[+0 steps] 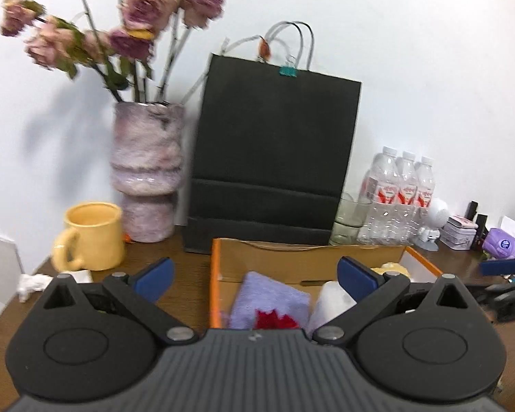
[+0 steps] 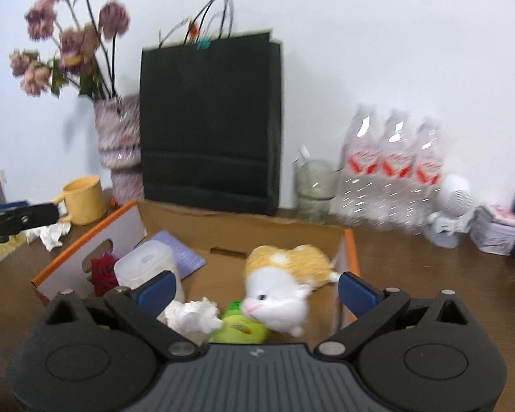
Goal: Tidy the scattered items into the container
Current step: 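Drop the red flower and white tissue into the box, opening both tools, then grasp the blue snack packet with right tool while left grasps white lid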
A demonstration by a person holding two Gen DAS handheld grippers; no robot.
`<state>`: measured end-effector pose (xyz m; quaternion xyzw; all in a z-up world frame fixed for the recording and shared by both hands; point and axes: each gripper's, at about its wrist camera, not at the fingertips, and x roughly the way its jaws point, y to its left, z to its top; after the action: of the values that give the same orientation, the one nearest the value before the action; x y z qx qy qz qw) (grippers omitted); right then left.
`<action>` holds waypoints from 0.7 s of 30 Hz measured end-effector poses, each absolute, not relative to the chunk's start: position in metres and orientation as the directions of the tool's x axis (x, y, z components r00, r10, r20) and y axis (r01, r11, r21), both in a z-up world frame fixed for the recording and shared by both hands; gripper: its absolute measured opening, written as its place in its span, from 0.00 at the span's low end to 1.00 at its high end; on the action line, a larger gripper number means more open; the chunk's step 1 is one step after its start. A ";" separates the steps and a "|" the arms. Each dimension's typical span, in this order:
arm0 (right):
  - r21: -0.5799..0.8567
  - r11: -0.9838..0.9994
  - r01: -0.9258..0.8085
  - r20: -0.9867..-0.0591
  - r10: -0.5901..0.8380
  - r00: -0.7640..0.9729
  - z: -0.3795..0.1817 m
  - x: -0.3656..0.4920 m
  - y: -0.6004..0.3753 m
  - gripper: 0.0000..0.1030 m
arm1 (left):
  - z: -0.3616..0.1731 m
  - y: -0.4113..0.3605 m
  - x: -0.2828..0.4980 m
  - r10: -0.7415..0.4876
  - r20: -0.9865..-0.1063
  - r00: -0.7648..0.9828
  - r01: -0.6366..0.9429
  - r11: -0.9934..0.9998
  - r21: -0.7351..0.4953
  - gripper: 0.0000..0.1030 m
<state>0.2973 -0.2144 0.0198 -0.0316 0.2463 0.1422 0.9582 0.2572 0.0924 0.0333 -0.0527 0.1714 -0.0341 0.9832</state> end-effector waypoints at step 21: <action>-0.011 0.977 -0.212 -0.621 0.160 0.768 -0.064 0.230 -0.268 0.97 | -0.044 0.097 0.207 -0.121 -0.562 0.818 0.120 0.992 -0.040 0.99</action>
<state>0.2296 -0.2677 -0.0641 -0.0400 0.3263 0.0989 0.9392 0.2070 0.0970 -0.0436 -0.0012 0.2947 -0.0633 0.9535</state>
